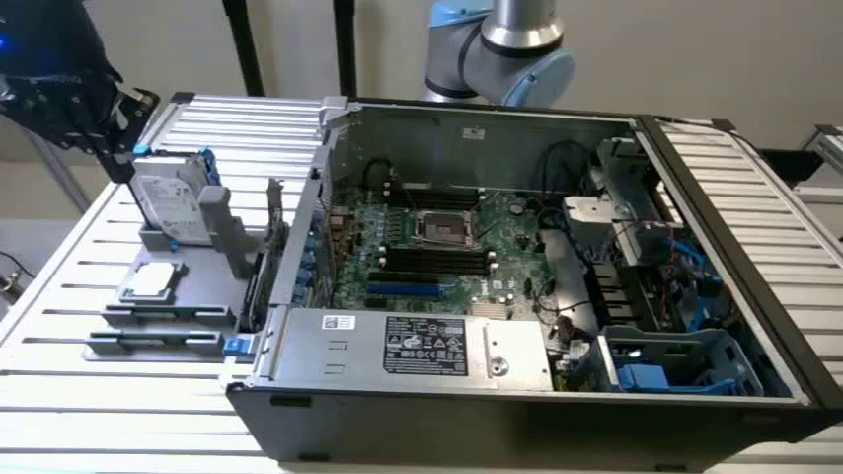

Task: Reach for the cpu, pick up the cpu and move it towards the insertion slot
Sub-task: 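Pick up the cpu and move it towards the insertion slot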

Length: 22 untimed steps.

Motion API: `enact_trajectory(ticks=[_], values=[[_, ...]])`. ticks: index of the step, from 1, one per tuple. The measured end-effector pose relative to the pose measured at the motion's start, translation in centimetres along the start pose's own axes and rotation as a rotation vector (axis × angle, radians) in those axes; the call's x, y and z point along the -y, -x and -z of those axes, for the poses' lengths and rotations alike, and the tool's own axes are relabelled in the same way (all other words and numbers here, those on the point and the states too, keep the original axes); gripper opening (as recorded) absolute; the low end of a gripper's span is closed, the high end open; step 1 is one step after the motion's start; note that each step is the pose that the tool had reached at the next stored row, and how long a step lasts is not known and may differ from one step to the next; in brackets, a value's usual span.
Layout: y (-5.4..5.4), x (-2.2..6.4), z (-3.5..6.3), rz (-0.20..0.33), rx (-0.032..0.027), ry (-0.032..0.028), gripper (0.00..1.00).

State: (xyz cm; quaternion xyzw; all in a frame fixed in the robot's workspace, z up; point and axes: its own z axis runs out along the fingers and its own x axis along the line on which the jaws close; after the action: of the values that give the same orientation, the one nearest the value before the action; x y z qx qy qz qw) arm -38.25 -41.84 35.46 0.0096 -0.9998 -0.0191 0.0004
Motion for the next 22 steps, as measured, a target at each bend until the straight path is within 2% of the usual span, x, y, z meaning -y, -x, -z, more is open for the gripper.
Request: enact_trajectory(ticks=[14, 18, 22], values=[[-0.1, 0.00, -0.01, 0.000, -0.0003, -0.0004, 0.11], [-0.6, 0.03, -0.35, 0.000, 0.0003, -0.0005, 0.11], [-1.7, 0.35, -0.86, 0.000, -0.0002, -0.0015, 0.11]])
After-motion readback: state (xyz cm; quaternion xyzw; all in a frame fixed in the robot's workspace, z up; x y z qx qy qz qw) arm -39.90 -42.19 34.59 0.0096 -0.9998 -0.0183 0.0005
